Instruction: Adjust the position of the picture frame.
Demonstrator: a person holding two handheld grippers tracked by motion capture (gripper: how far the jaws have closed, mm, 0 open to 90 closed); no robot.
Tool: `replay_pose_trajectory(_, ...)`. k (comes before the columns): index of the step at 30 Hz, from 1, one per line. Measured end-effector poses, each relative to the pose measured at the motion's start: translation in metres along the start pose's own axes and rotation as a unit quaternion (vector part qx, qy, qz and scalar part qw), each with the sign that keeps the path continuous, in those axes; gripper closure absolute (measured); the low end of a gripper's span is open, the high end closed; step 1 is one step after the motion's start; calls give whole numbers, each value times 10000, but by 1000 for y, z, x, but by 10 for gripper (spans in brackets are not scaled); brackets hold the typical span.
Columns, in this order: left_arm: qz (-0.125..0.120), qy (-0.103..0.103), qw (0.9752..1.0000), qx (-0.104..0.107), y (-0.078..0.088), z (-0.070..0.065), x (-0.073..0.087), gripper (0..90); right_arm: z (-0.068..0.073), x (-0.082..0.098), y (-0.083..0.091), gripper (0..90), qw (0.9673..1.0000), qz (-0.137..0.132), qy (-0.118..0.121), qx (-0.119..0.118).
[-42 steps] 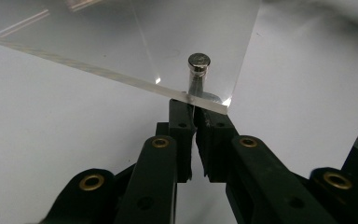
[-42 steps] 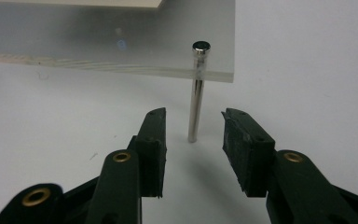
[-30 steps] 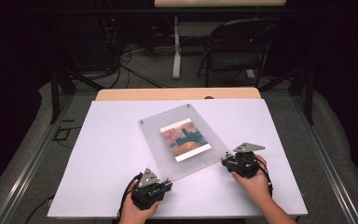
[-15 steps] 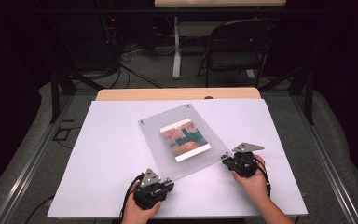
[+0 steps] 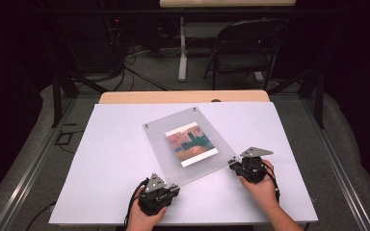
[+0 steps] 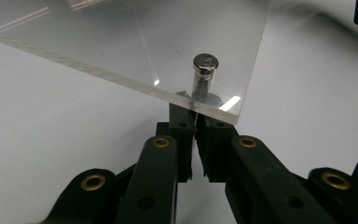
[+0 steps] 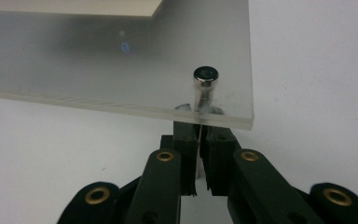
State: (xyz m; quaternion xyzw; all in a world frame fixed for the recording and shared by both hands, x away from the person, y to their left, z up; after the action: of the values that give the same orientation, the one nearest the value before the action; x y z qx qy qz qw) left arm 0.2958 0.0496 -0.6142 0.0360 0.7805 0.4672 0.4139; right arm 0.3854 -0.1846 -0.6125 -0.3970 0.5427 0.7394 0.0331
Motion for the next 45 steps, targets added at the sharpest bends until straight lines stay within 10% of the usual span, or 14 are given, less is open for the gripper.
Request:
replay_pose_trajectory(27,-112,-68,9998,119,18,7,-4,850,12,-4,15,855,9995,-246,190,-75)
replay_pose_trajectory(45,-323,475,9983,-29,39,53,-27,846,40,-15,24,851,9978,-407,278,-445)
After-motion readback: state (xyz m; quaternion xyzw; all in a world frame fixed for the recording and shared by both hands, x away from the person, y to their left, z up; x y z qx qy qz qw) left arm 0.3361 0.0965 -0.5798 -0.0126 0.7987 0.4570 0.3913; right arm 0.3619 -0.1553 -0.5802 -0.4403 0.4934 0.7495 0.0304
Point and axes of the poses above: each handheld gripper's, and its own axes: y roughly backward along the jaws, x roughly out of its underside, z roughly to its left, the point moved 9 cm from there along -y, roughly forward along the jaws, and after that the axes turned 12 degrees about z, right-handed, at the moved point
